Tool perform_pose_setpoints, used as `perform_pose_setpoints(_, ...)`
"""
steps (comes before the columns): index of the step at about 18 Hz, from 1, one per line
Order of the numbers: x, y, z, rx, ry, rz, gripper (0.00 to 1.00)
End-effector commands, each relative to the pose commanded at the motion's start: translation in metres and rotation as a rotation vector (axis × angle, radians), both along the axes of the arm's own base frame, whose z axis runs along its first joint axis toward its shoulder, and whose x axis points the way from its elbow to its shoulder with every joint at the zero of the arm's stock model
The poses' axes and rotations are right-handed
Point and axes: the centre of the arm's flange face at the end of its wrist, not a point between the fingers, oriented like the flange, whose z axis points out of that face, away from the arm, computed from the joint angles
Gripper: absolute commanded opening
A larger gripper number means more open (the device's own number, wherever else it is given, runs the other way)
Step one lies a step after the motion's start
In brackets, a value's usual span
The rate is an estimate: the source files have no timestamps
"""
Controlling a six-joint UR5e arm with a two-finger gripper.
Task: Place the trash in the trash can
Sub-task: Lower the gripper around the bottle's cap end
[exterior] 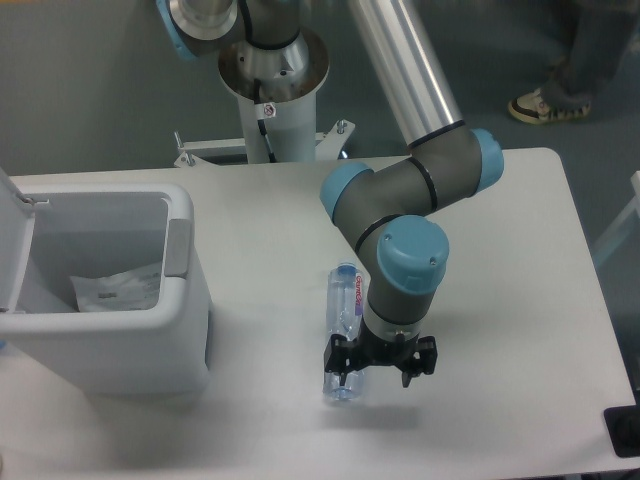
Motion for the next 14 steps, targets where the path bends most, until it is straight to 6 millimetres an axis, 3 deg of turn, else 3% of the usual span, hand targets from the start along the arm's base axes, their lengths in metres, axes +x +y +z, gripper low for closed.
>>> perform_pose_setpoints(7,0.022,0.004,-0.017,-0.054,0.01,-0.035,1.0)
perform_pose_setpoints(14,0.029,0.004,-0.04,-0.091,-0.008,-0.056,1.0)
